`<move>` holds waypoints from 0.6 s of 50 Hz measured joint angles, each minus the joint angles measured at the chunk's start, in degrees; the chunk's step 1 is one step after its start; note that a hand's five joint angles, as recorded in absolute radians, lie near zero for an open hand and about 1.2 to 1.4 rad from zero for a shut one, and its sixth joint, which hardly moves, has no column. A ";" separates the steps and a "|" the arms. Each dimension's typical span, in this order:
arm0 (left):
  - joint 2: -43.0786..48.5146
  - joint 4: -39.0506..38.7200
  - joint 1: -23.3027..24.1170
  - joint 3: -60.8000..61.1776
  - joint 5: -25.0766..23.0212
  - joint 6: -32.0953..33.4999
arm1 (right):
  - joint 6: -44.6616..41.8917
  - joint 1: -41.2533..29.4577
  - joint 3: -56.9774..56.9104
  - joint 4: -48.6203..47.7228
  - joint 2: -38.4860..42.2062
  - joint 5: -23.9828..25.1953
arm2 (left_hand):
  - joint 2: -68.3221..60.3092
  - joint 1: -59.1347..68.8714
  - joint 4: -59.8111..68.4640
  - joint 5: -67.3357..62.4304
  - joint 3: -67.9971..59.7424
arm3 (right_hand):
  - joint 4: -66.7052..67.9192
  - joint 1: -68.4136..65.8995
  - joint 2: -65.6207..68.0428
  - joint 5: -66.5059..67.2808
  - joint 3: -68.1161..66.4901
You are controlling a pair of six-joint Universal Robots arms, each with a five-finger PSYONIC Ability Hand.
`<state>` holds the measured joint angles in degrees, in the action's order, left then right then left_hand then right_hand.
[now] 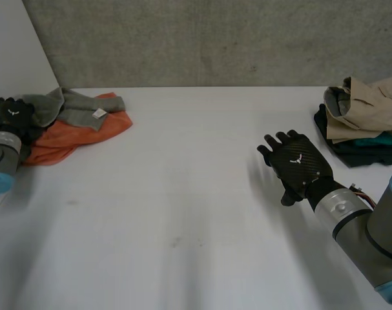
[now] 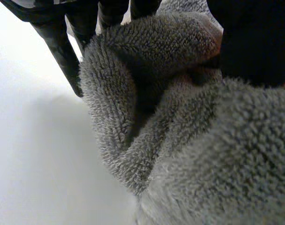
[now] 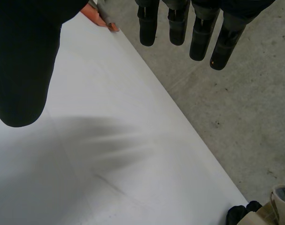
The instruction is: Fold the laundry.
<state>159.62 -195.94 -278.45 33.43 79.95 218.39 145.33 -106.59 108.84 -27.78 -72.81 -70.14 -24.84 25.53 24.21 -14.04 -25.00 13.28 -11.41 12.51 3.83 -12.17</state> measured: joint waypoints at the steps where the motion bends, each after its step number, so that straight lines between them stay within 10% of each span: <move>1: 0.87 -0.03 -0.11 -1.00 -0.05 -0.03 | -0.07 0.02 -0.01 0.00 0.06 0.00 | 0.00 0.00 0.00 0.00 0.00 | 0.00 0.00 0.00 0.00 0.00; 7: 1.04 -0.82 0.72 -2.09 0.20 1.11 | -0.29 -0.01 -0.04 0.00 0.21 -0.17 | -41.66 39.84 42.39 -40.39 -40.23 | 0.00 0.00 0.00 0.00 0.00; 18: -20.23 -11.34 10.19 16.93 0.57 2.22 | -0.30 -0.08 0.04 0.00 0.20 -0.48 | -43.50 39.84 44.51 -40.84 -42.81 | 0.00 0.00 0.00 0.00 0.00; 30: -45.05 -12.96 34.71 45.83 -0.46 -14.63 | 0.22 2.52 -0.30 -0.16 -2.44 -2.98 | -43.75 39.84 44.58 -41.76 -43.05 | 0.00 0.00 0.00 0.00 0.00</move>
<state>114.57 -208.90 -243.74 79.26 79.49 203.77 145.55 -104.07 108.54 -27.94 -75.25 -73.11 -68.58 65.38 68.79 -55.81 -68.05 13.28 -11.41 12.51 3.83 -12.17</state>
